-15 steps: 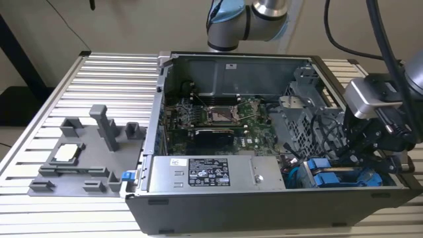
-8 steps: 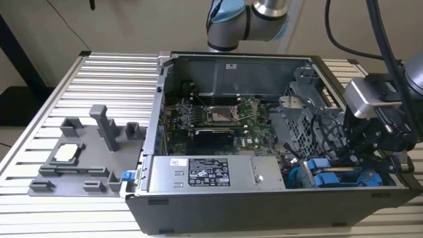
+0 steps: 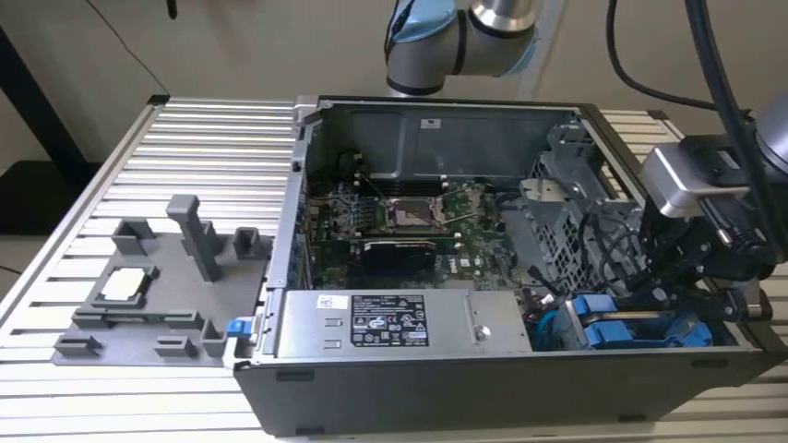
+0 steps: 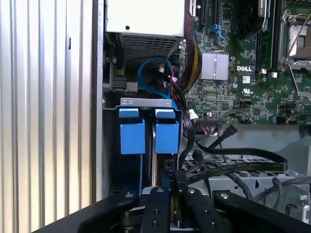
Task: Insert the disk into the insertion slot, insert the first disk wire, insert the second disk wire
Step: 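Insert the second disk wire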
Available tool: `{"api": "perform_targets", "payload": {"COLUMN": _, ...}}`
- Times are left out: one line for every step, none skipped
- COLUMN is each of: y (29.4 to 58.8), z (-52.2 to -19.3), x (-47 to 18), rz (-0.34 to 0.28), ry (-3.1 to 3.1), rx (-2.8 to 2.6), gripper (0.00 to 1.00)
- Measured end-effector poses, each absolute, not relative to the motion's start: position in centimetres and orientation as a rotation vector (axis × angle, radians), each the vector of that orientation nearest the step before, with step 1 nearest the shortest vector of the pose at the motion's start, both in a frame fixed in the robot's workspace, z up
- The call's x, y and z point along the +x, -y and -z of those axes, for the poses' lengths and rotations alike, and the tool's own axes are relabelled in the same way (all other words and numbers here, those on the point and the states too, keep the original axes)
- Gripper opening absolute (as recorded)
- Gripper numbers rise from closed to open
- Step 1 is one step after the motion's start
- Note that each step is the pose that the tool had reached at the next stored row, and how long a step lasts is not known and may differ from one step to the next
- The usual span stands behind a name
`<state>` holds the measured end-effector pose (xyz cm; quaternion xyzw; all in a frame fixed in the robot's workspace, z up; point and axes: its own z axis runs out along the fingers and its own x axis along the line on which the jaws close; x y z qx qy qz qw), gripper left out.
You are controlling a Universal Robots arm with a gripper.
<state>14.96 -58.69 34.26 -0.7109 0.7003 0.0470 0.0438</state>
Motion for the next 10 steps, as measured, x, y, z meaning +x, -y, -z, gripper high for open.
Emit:
{"api": "perform_targets", "payload": {"y": 58.63, "z": -34.25, "x": 14.96, "rz": -0.143, "ry": -2.143, "rx": -2.171, "gripper": 0.16}}
{"api": "perform_targets", "payload": {"y": 58.58, "z": -34.24, "x": 14.95, "rz": -0.143, "ry": -2.145, "rx": -2.169, "gripper": 0.16}}
{"api": "perform_targets", "payload": {"y": 58.55, "z": -34.24, "x": 14.95, "rz": -0.143, "ry": -2.146, "rx": -2.167, "gripper": 0.16}}
{"api": "perform_targets", "payload": {"y": 58.55, "z": -34.24, "x": 14.95, "rz": -0.143, "ry": -2.148, "rx": -2.165, "gripper": 0.16}}
{"api": "perform_targets", "payload": {"y": 58.56, "z": -34.24, "x": 14.95, "rz": -0.142, "ry": -2.15, "rx": -2.163, "gripper": 0.16}}
{"api": "perform_targets", "payload": {"y": 58.55, "z": -34.23, "x": 14.95, "rz": -0.142, "ry": -2.153, "rx": -2.16, "gripper": 0.16}}
{"api": "perform_targets", "payload": {"y": 58.55, "z": -34.21, "x": 14.95, "rz": -0.142, "ry": -2.155, "rx": -2.157, "gripper": 0.16}}
{"api": "perform_targets", "payload": {"y": 58.55, "z": -34.18, "x": 14.95, "rz": -0.142, "ry": -2.157, "rx": -2.155, "gripper": 0.16}}
{"api": "perform_targets", "payload": {"y": 58.54, "z": -34.14, "x": 14.95, "rz": -0.142, "ry": -2.16, "rx": -2.152, "gripper": 0.16}}
{"api": "perform_targets", "payload": {"y": 58.55, "z": -34.1, "x": 14.95, "rz": -0.142, "ry": -2.162, "rx": -2.15, "gripper": 0.16}}
